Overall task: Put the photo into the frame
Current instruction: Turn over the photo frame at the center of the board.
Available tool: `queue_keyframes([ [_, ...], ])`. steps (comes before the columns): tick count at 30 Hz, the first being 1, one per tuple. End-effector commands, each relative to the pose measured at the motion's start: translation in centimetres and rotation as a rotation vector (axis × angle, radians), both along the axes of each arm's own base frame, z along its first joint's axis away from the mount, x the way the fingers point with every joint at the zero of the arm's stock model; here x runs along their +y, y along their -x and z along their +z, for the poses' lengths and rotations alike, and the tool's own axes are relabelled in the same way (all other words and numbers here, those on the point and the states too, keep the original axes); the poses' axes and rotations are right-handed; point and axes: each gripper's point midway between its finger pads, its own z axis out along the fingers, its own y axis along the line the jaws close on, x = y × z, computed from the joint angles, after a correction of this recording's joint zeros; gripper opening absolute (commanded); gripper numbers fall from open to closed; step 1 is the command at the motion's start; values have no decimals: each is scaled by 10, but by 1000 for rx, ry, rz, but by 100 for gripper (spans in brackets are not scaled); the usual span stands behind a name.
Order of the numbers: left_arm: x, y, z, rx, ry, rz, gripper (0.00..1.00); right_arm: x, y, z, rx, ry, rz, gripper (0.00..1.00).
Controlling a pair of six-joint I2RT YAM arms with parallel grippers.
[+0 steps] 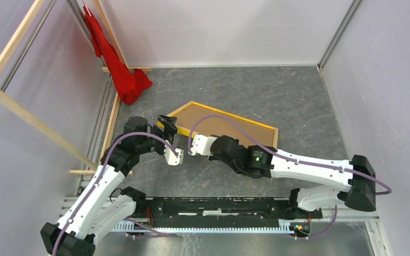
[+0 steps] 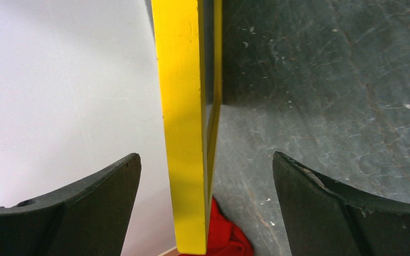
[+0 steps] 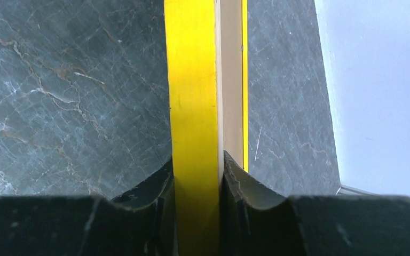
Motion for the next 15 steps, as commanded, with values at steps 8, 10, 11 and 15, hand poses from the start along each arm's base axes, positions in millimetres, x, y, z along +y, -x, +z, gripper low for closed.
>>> queue_keyframes([
  [8,6,-6,126,-97,377,181,100,31,-48,118,69,-423,-136,20],
  [10,10,-8,151,-82,480,243,100,35,-67,131,131,-483,-153,20],
  [11,12,-9,163,-72,529,266,100,32,-79,141,147,-516,-178,19],
  [15,18,-19,199,3,712,383,100,25,-121,154,255,-600,-233,19],
])
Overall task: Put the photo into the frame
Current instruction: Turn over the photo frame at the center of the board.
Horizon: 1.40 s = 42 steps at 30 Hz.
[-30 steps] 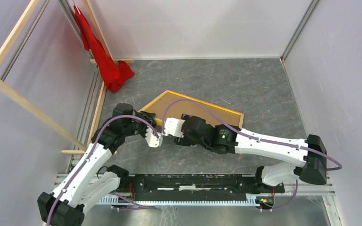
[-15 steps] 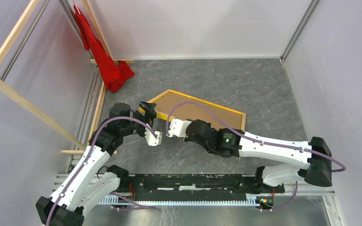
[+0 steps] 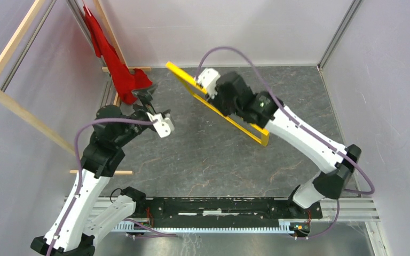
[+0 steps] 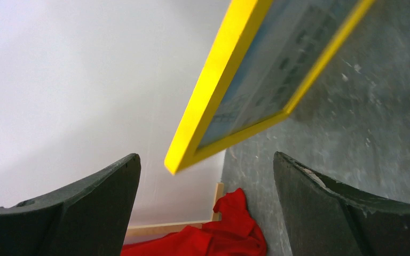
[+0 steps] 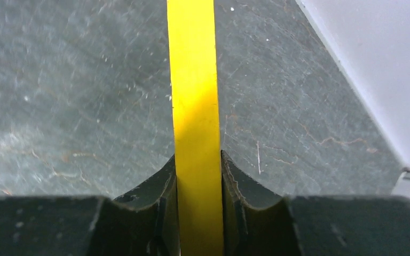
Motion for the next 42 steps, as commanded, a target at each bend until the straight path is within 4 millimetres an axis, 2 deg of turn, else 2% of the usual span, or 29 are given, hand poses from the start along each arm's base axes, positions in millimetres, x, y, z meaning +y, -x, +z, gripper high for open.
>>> queue_keyframes([
  [1,9,-11,51,117,333,140,100,13,-41,57,71,-340,-42,19],
  [3,9,-16,52,190,369,174,100,1,-63,49,152,-403,-84,19],
  [5,4,-18,44,282,378,179,100,-10,-80,38,239,-483,-93,18],
  [11,-7,-22,15,472,383,191,100,-60,-130,7,445,-740,-194,18],
  [15,-12,-22,-1,534,380,186,100,-93,-153,-17,528,-827,-276,20],
  [19,-15,-25,-11,571,382,186,100,-121,-162,-34,581,-931,-329,21],
  [26,-23,-32,-30,636,390,182,100,-180,-166,-66,587,-937,-473,25],
  [33,-34,-41,-54,741,392,179,100,-229,-145,-99,565,-795,-595,28],
  [38,-41,-43,-75,826,374,175,100,-236,-117,-132,589,-740,-640,29],
  [42,-42,-42,-88,858,354,171,100,-227,-92,-156,631,-775,-629,29],
])
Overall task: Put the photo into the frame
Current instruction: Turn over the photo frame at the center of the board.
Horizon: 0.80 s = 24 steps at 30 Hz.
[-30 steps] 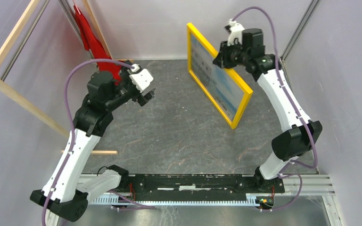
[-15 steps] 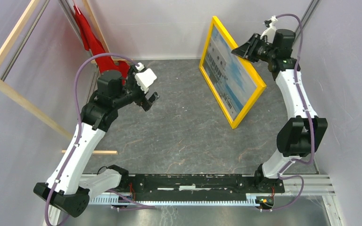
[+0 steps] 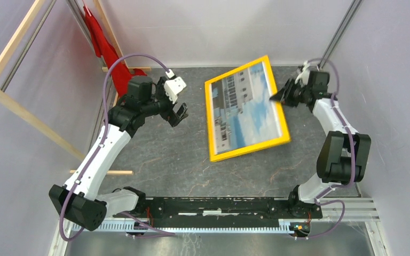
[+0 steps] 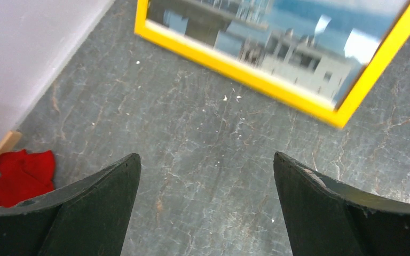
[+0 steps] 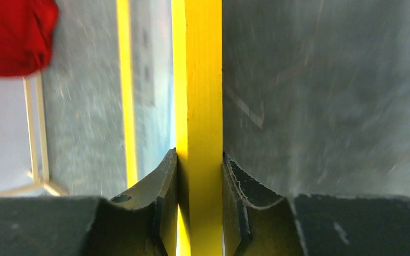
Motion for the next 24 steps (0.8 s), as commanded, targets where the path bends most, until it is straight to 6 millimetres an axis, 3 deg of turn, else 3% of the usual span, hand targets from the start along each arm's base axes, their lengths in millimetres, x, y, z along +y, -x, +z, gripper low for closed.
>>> queue_keyframes([
  [1,-5,4,-10,50,38,-17,100,21,52,-60,147,-6,97,28],
  [7,7,7,-46,108,-19,-19,100,56,79,-77,83,-258,147,28],
  [10,20,6,-69,167,-46,6,100,68,91,-92,94,-294,179,32],
  [14,46,-10,-99,194,-65,129,100,82,104,-115,128,-258,211,44],
  [21,71,-11,-138,223,-20,218,100,94,115,-145,178,-202,197,66],
  [23,73,-11,-145,241,2,230,100,90,116,-151,193,-171,182,77],
  [24,75,-12,-148,247,13,238,100,87,114,-153,193,-139,177,92],
])
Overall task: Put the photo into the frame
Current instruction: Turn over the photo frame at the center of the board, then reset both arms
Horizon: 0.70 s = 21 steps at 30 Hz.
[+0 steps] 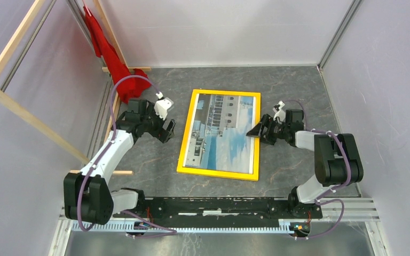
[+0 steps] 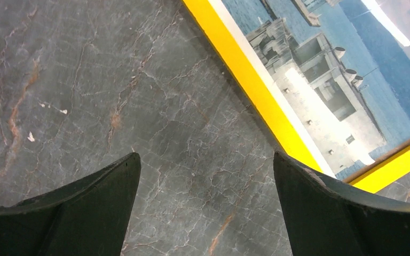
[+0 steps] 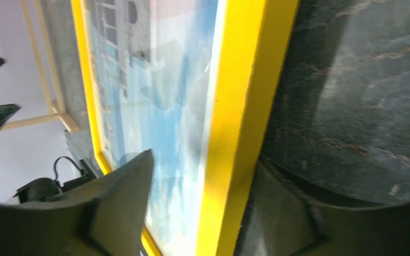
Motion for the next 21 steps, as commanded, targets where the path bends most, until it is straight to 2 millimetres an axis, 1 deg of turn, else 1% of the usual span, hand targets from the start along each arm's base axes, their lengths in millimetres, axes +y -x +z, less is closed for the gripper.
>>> queue_keyframes([
  [1,0,-17,7,-65,83,45,100,-10,-16,-2,-86,119,-1,98],
  [4,3,-20,-1,-56,113,68,100,-29,-19,-3,-76,254,-20,98],
  [5,4,-22,-4,-54,126,81,100,-38,-20,-3,-69,311,-37,98],
  [7,6,-25,-10,-46,157,111,100,-57,-23,3,-78,422,-71,98],
  [10,12,-36,-17,-50,198,170,100,-85,-31,20,-121,562,-155,98],
  [11,14,-39,-19,-47,210,191,100,-93,-34,28,-151,596,-188,98],
  [12,18,-42,-22,-42,219,212,100,-103,-36,34,-172,641,-237,98],
  [14,27,-49,-26,-54,231,264,100,-125,-44,56,-250,718,-354,98],
  [15,30,-54,-26,-77,237,285,100,-141,-44,63,-273,774,-434,98],
  [16,42,-59,-26,-101,241,327,100,-153,-44,69,-310,802,-510,98],
  [18,52,-66,-25,-154,271,390,100,-167,-42,77,-442,838,-606,98],
  [20,61,-72,-23,-209,303,485,100,-181,-32,77,-549,883,-690,98],
  [21,63,-74,-22,-234,308,498,100,-191,-24,75,-574,909,-749,98],
])
